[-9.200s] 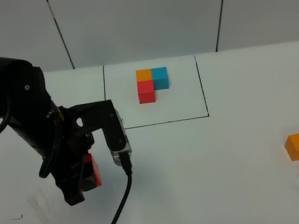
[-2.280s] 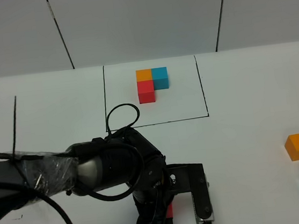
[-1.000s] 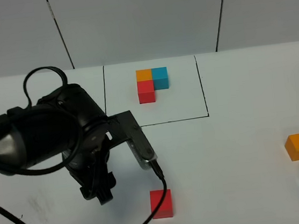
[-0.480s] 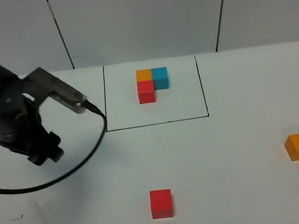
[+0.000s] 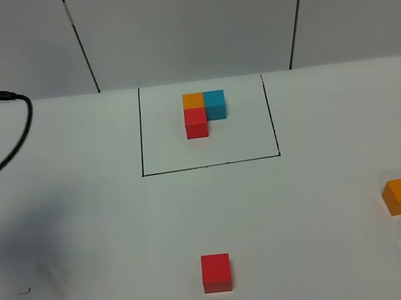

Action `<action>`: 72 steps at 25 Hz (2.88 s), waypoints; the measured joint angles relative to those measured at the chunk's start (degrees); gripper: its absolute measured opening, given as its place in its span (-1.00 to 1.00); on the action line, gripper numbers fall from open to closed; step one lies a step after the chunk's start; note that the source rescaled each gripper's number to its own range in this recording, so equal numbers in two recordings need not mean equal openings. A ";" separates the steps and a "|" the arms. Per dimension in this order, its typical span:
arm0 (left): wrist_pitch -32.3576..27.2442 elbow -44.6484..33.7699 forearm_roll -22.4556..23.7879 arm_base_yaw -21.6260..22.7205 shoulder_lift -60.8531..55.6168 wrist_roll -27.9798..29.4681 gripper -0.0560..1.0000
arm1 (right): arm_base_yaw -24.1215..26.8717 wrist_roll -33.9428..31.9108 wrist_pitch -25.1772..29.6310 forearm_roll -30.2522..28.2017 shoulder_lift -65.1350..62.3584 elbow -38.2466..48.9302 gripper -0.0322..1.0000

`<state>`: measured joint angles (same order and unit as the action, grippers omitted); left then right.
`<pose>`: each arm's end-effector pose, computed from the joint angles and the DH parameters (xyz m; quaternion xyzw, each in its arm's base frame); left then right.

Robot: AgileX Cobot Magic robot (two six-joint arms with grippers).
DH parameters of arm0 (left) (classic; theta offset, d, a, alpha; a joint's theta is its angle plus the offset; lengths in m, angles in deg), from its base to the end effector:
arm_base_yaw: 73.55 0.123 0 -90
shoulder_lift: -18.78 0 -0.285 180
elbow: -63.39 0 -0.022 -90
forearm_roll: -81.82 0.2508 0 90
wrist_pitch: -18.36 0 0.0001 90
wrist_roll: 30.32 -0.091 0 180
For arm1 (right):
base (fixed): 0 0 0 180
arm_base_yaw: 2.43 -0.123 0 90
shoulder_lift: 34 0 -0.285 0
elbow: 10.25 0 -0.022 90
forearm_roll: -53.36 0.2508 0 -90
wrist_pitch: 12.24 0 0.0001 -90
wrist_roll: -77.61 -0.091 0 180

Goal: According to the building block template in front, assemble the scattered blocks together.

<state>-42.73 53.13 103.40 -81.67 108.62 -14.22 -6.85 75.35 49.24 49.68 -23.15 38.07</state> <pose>0.2815 -0.0106 0.3050 -0.0051 0.9711 0.1389 0.1940 0.0027 -0.0049 0.2777 -0.0157 0.8683 -0.0032 0.4959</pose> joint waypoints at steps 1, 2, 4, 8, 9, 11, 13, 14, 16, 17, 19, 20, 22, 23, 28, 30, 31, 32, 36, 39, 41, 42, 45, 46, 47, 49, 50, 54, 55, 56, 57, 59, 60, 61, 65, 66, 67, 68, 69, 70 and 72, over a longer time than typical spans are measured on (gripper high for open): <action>-1.10 0.00 0.00 1.33 -0.36 1.52 0.93 | 0.00 0.00 0.00 0.00 0.00 0.00 -0.94; -2.41 0.00 0.00 2.58 -0.64 3.28 0.93 | 0.00 0.00 0.00 0.00 0.00 0.00 -0.94; -4.54 0.00 0.00 4.67 -1.39 6.20 0.93 | 0.00 0.00 0.00 0.00 0.00 0.00 -0.94; -5.69 0.00 0.10 6.40 -4.45 7.93 0.93 | 0.00 0.00 0.00 0.00 0.00 0.00 -0.94; -5.74 0.00 0.03 6.39 -5.75 7.93 0.93 | 0.00 0.00 0.00 0.00 0.00 0.00 -0.94; -5.78 0.00 -0.02 6.39 -8.65 7.57 0.93 | 0.00 0.00 0.00 0.00 0.00 0.00 -0.94; -5.59 0.00 -0.02 6.39 -12.49 6.04 0.93 | 0.00 0.00 0.00 0.00 0.00 0.00 -0.94; -5.35 0.00 -0.02 6.39 -14.57 5.11 0.93 | 0.00 0.00 0.00 0.00 0.00 0.00 -0.94; -5.11 0.00 -0.29 6.39 -18.53 3.60 0.93 | 0.00 0.00 0.00 0.00 0.00 0.00 -0.94; -5.05 0.00 -0.71 6.39 -20.81 2.72 0.93 | 0.00 0.00 0.00 0.00 0.00 0.00 -0.94; -5.08 0.00 -2.22 6.39 -25.16 0.82 0.93 | 0.00 0.00 0.00 0.00 0.00 0.00 -0.94; -5.08 0.00 -3.62 6.39 -27.55 -0.58 0.93 | 0.00 0.00 0.00 0.00 0.00 0.00 -0.94; -5.08 0.00 -6.98 6.39 -31.80 -4.55 0.93 | 0.00 0.00 0.00 0.00 0.00 0.00 -0.94; -5.08 0.00 -9.22 6.39 -34.01 -6.37 0.93 | 0.00 0.00 0.00 0.00 0.00 0.00 -0.94; -5.08 0.00 -19.43 6.39 -43.33 -15.80 0.93 | 0.00 0.00 0.00 0.00 0.00 0.00 -0.94; -5.52 0.00 -22.15 6.39 -46.23 -18.02 0.93 | 0.00 0.00 0.00 0.00 0.00 0.00 -0.94; -6.10 0.00 -23.17 6.39 -47.65 -18.74 0.93 | 0.00 0.00 0.00 0.00 0.00 0.00 -0.94; -6.90 0.00 -23.96 6.39 -48.91 -19.12 0.93 | 0.00 0.00 0.00 0.00 0.00 0.00 -0.94; -7.06 -0.13 -25.38 6.39 -52.67 -19.62 0.93 | 0.00 0.00 0.00 0.00 0.00 0.00 -0.94; -7.06 -0.99 -25.48 6.39 -55.07 -19.72 0.93 | 0.00 0.00 0.00 0.00 0.00 0.00 -0.94; -7.06 -3.25 -26.13 6.39 -56.80 -19.84 0.93 | 0.00 0.00 0.00 0.00 0.00 0.00 -0.94; -7.06 -5.07 -26.68 6.39 -57.84 -20.04 0.93 | 0.00 0.00 0.00 0.00 0.00 0.00 -0.94; -7.06 -10.93 -28.39 6.39 -61.28 -21.72 0.93 | 0.00 0.00 0.00 0.00 0.00 0.00 -0.94; -7.06 -12.77 -29.16 6.39 -62.68 -22.68 0.93 | 0.00 0.00 0.00 0.00 0.00 0.00 -0.94; -7.06 -14.15 -30.11 6.39 -63.97 -23.85 0.93 | 0.00 0.00 0.00 0.00 0.00 0.00 -0.94; -6.04 -16.97 -32.49 6.39 -67.31 -26.45 0.93 | 0.00 0.00 0.00 0.00 0.00 0.00 -0.94; -5.26 -18.25 -33.40 6.39 -68.74 -27.79 0.93 | 0.00 0.00 0.00 0.00 0.00 0.00 -0.94; -3.25 -22.49 -35.60 6.39 -74.96 -29.90 0.93 | 0.00 0.00 0.00 0.00 0.00 0.00 -0.94; -3.15 -23.66 -35.64 6.39 -76.47 -30.00 0.93 | 0.00 0.00 0.00 0.00 0.00 0.00 -0.94; -2.89 -24.81 -35.64 6.39 -77.91 -30.06 0.93 | 0.00 0.00 0.00 0.00 0.00 0.00 -0.94; -2.76 -25.94 -35.64 6.39 -79.23 -30.17 0.93 | 0.00 0.00 0.00 0.00 0.00 0.00 -0.94; -2.60 -28.04 -35.64 6.39 -81.41 -30.29 0.93 | 0.00 0.00 0.00 0.00 0.00 0.00 -0.94; -2.58 -29.06 -35.64 6.39 -82.10 -30.45 0.93 | 0.00 0.00 0.00 0.00 0.00 0.00 -0.94; -2.51 -29.79 -35.64 6.39 -82.34 -30.59 0.93 | 0.00 0.00 0.00 0.00 0.00 0.00 -0.94; -1.44 -33.35 -35.64 6.50 -82.42 -31.26 0.93 | 0.00 0.00 0.00 0.00 0.00 0.00 -0.94; -1.28 -34.19 -35.64 6.50 -82.42 -31.33 0.93 | 0.00 0.00 0.00 0.00 0.00 0.00 -0.94; -1.15 -34.98 -35.64 6.50 -82.42 -31.33 0.93 | 0.00 0.00 0.00 0.00 0.00 0.00 -0.94; -1.08 -35.85 -35.64 6.50 -82.42 -31.27 0.93 | 0.00 0.00 0.00 0.00 0.00 0.00 -0.94; -1.03 -36.56 -35.64 6.50 -82.42 -31.05 0.93 | 0.00 0.00 0.00 0.00 0.00 0.00 -0.94; -1.23 -37.19 -35.64 6.50 -82.42 -30.64 0.93 | 0.00 0.00 0.00 0.00 0.00 0.00 -0.94; -1.31 -37.59 -35.58 6.50 -82.42 -29.64 0.93 | 0.00 0.00 0.00 0.00 0.00 0.00 -0.94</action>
<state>-44.04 15.54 67.82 -75.17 26.20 -43.86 -6.85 75.35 49.24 49.68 -23.15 38.07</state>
